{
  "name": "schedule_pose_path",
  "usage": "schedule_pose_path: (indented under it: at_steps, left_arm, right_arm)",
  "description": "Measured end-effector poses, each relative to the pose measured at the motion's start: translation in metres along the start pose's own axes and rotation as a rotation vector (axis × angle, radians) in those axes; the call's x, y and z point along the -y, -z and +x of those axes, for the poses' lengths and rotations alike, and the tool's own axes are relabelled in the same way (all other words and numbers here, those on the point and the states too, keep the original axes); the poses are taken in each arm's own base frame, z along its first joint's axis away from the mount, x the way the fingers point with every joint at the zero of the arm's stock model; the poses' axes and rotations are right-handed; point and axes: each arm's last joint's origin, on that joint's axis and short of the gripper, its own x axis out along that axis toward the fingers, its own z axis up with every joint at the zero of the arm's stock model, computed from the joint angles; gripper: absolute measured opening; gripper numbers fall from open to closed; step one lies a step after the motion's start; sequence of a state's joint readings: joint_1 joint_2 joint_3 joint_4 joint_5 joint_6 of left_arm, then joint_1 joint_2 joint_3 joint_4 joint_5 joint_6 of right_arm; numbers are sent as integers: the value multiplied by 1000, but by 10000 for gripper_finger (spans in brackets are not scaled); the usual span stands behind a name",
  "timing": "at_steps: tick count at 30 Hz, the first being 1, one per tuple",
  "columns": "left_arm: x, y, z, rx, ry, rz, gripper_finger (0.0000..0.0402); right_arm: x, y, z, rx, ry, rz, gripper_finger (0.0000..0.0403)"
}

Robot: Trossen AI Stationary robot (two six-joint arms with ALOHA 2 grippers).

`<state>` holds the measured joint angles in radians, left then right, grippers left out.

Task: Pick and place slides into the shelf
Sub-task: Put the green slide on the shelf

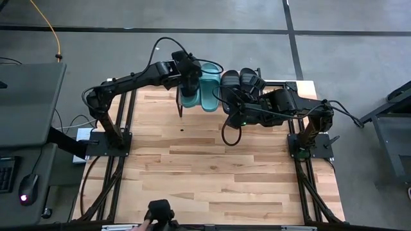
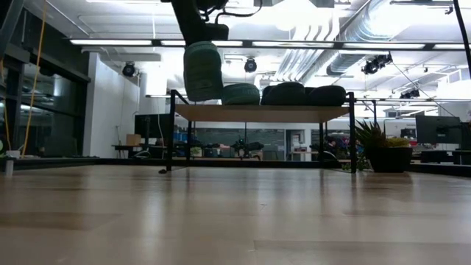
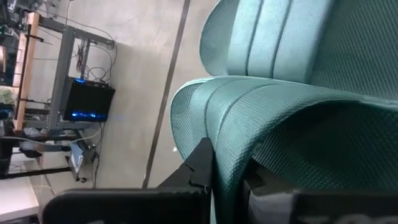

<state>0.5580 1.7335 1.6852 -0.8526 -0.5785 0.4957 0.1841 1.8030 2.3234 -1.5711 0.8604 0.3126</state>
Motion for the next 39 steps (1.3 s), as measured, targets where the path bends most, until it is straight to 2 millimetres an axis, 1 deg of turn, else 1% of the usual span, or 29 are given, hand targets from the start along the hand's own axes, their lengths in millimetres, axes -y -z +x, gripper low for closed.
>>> schedule_pose_path:
  at_steps: [4, 11, 19, 25, 32, 39]
  left_arm:
    - [-1, 0, 7, -13, 3, 11, 5]
    - [-4, 4, 21, -38, 27, 14, 16]
    - [-5, 7, 22, -74, 7, 31, 6]
    - [-5, 9, 22, -97, -9, 38, 15]
    - [-8, 11, 24, -119, -38, 22, 8]
    - [-11, 16, 28, -150, -34, 15, 11]
  right_arm:
    - [0, 0, 0, -1, -2, 0, 0]
    - [-1, 0, 0, -4, -8, -1, 0]
    - [-5, 0, 4, -17, -24, -10, 0]
    - [-12, 3, 10, -39, -14, -37, 0]
    - [-21, 8, 19, -70, -1, -75, 0]
    - [-20, 8, 19, -59, 23, -73, 0]
